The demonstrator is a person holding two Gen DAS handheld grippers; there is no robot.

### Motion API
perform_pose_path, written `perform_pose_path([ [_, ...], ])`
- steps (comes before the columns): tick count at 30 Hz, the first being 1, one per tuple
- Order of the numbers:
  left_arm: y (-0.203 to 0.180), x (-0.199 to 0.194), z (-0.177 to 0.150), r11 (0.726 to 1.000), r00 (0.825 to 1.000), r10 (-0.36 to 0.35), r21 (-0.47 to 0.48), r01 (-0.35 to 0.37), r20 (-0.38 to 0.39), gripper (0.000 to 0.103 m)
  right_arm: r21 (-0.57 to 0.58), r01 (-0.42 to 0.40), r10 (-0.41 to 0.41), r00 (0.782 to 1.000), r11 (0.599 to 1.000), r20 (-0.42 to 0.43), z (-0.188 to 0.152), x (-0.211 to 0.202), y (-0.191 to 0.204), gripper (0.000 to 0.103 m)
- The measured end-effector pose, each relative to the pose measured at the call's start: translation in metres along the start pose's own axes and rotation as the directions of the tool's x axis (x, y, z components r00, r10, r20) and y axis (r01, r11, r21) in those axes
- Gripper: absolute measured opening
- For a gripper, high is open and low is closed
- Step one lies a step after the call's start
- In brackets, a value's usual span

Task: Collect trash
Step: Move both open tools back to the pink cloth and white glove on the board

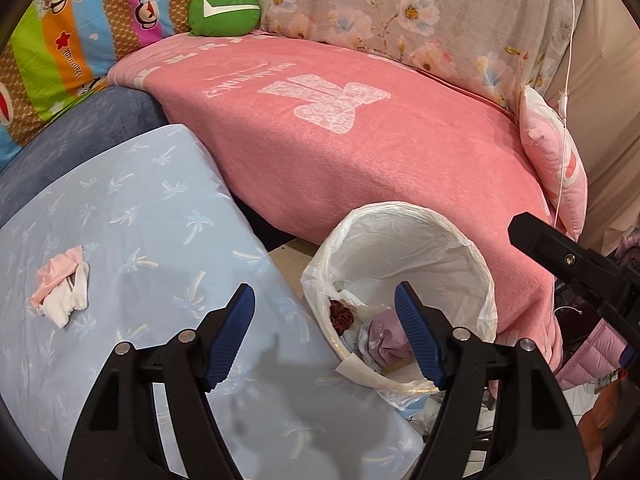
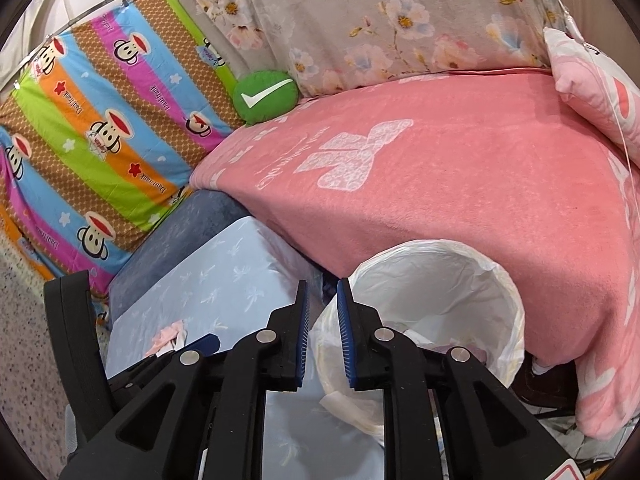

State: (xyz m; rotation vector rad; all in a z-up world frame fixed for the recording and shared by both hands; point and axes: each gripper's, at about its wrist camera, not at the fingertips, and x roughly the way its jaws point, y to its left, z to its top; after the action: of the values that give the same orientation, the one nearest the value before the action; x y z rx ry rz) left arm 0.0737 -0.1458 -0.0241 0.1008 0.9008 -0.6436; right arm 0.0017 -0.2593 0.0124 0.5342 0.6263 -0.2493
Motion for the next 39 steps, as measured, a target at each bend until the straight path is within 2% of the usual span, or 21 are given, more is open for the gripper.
perform_pose_path([
  [17, 0.060, -0.015, -0.012, 0.993, 0.998, 0.059, -0.105, -0.058, 0.009, 0.069, -0.092, -0.058, 0.050, 0.995, 0.994, -0.085, -0.021, 0.031, 0.057, 0.017],
  [22, 0.087, -0.019, -0.019, 0.985, 0.996, 0.087, -0.152, -0.086, 0.002, 0.069, -0.124, -0.084, 0.069, 0.991, 0.989, -0.117, -0.030, 0.043, 0.078, 0.017],
  [25, 0.104, -0.023, -0.024, 0.979, 0.994, 0.110, -0.175, -0.108, -0.002, 0.069, -0.142, -0.098, 0.079, 0.988, 0.985, -0.132, -0.036, 0.050, 0.093, 0.023],
  [39, 0.177, -0.039, -0.044, 0.946, 0.985, 0.171, -0.278, -0.169, -0.016, 0.069, -0.226, -0.165, 0.114, 0.968, 0.960, -0.225, -0.067, 0.086, 0.162, 0.023],
])
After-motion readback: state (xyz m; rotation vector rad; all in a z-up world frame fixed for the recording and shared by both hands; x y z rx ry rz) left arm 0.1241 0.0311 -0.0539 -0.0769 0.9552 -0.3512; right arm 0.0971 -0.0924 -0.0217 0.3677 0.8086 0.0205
